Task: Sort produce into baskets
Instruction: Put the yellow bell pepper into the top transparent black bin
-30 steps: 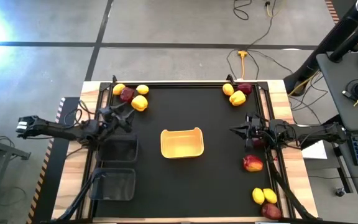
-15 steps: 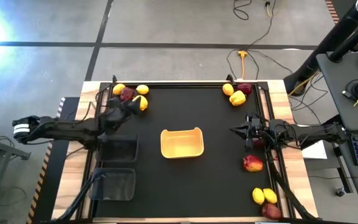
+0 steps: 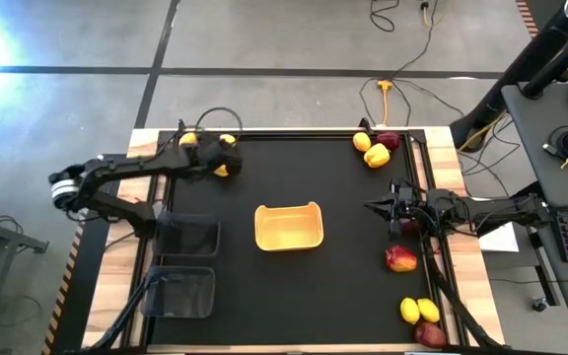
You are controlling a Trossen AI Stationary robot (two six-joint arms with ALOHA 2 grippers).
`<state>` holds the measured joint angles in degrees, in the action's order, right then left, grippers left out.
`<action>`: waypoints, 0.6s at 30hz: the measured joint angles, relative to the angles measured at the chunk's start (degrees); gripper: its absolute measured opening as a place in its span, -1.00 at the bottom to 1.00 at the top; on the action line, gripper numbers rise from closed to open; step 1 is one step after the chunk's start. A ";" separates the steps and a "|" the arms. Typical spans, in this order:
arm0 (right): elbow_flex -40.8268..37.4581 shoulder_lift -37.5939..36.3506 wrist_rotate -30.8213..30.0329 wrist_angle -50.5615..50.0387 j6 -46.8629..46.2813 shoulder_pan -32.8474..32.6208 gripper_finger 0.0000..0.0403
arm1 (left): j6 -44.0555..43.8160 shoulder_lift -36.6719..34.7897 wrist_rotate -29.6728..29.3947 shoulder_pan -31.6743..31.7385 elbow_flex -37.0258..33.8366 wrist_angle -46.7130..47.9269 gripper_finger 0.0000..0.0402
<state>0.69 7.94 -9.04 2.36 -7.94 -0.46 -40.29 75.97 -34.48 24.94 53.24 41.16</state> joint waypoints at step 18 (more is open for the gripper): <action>0.02 0.00 0.00 -0.01 0.02 0.01 -0.95 | 48.71 23.32 10.14 4.36 33.16 42.12 0.75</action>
<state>0.70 7.94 -9.04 2.35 -7.92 -0.45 8.42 99.28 -24.34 29.30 86.40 83.29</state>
